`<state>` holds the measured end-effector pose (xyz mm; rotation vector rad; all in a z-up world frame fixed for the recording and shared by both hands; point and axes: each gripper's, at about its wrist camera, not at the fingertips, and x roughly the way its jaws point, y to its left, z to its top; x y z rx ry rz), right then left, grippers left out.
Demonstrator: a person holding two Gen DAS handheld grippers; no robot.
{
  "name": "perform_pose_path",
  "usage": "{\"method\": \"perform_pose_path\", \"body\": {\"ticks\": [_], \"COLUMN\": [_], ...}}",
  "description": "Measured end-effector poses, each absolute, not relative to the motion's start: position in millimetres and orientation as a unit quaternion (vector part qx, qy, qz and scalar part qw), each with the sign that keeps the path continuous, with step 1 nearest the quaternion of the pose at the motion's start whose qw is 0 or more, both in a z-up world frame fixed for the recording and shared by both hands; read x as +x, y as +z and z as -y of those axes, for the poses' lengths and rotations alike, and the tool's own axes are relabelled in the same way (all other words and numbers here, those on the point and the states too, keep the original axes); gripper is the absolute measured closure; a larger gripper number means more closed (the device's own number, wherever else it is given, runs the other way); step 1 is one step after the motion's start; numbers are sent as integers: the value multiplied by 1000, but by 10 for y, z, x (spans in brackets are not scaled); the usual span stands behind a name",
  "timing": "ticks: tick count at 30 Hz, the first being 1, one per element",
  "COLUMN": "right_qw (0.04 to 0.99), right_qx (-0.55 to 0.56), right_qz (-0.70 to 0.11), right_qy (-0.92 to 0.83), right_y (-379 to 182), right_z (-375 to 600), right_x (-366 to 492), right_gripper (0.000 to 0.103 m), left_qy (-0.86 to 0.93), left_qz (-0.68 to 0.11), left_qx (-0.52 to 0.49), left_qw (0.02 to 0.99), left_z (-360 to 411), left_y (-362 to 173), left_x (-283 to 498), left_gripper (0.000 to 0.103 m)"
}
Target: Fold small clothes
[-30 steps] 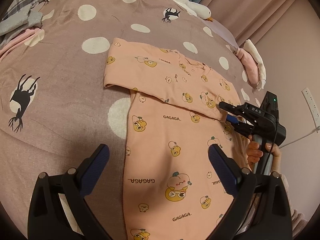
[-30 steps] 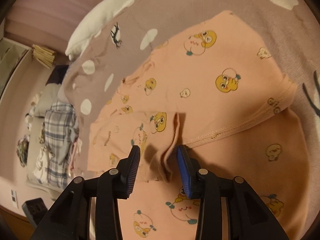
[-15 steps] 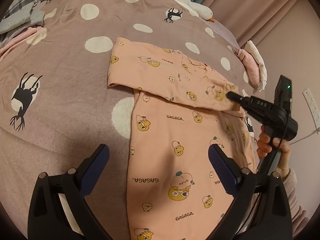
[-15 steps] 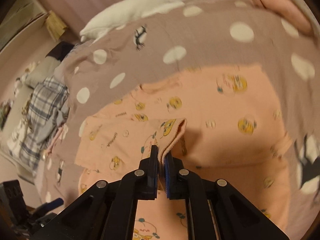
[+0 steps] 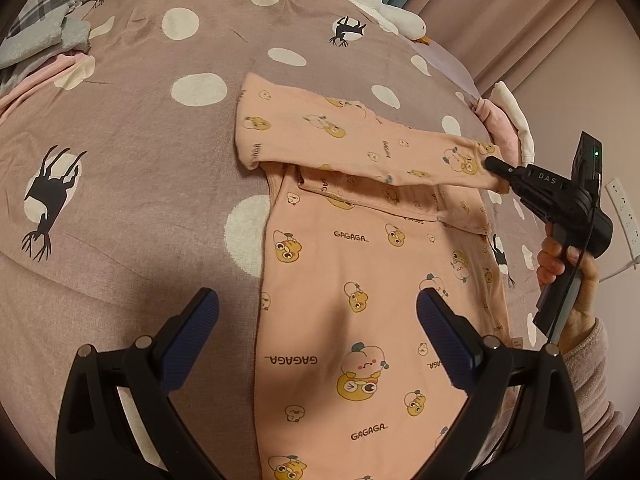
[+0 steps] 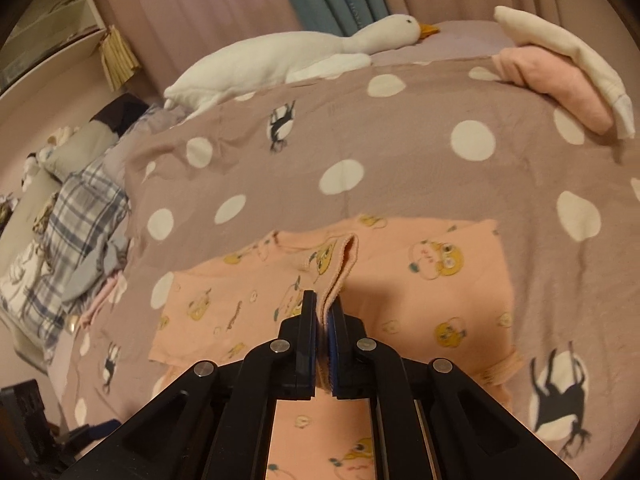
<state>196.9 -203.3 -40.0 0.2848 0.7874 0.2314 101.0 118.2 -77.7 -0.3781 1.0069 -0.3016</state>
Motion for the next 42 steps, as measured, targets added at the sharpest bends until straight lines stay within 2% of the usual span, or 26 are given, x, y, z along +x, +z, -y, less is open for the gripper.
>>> {"method": "perform_pose_path", "body": {"ticks": [21,42], "right_qw": [904,879], "right_qx": [170,162], "right_qz": [-387,-448], "right_qy": [57,3], "right_y": [-521,-912], "right_z": [2598,2784], "right_x": [1964,2058], "right_gripper": [96,96], "left_qy": [-162,-162], "left_qz": [-483,-488], "left_qx": [-159,-150], "left_qw": [846,845], "left_z": [-973,-911], "left_y": [-725,-750], "left_x": [1103,1243], "left_gripper": [4,4]}}
